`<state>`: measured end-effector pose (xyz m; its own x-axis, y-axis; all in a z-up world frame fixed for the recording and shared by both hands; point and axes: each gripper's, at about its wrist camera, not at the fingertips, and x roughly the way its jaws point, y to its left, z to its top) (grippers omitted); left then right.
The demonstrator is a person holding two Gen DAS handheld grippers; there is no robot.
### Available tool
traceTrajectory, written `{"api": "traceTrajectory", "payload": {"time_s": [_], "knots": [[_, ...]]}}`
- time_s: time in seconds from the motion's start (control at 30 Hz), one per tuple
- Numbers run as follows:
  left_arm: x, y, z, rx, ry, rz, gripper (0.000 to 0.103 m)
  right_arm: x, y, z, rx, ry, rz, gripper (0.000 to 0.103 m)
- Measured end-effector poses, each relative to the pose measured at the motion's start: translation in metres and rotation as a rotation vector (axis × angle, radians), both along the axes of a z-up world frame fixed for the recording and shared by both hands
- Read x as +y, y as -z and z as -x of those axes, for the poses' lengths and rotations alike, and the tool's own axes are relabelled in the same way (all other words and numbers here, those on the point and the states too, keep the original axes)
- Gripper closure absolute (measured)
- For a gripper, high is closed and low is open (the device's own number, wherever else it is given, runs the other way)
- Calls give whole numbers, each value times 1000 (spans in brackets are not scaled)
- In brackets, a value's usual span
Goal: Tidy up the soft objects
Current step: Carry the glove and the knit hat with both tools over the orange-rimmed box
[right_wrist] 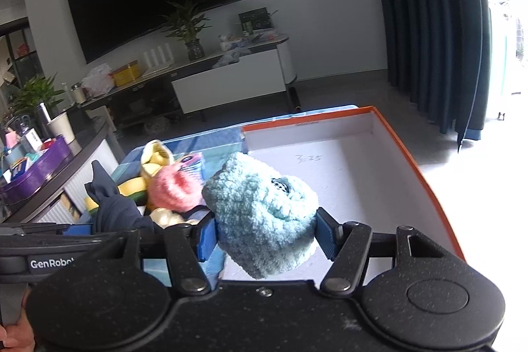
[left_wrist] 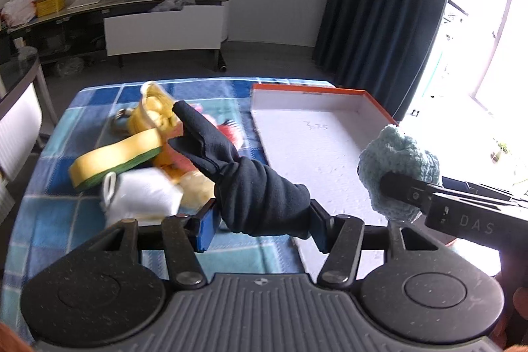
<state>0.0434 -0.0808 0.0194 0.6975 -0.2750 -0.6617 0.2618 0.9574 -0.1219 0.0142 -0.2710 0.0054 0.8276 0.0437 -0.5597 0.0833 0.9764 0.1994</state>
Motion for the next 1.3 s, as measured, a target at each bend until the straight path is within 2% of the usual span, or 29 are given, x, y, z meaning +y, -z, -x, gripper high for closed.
{"api": "traceTrajectory", "payload": {"time_s": [0.33, 0.73, 1.03, 1.3], "knots": [[-29, 2, -40, 54, 46, 11, 46, -27, -4, -28, 39, 40, 16, 30], [-67, -19, -79, 53, 145, -80, 46, -54, -27, -57, 54, 36, 67, 30], [-79, -4, -94, 91, 108, -44, 46, -76, -20, -75, 71, 40, 51, 30], [-89, 2, -111, 100, 93, -49, 46, -87, -13, -95, 98, 46, 43, 30]]}}
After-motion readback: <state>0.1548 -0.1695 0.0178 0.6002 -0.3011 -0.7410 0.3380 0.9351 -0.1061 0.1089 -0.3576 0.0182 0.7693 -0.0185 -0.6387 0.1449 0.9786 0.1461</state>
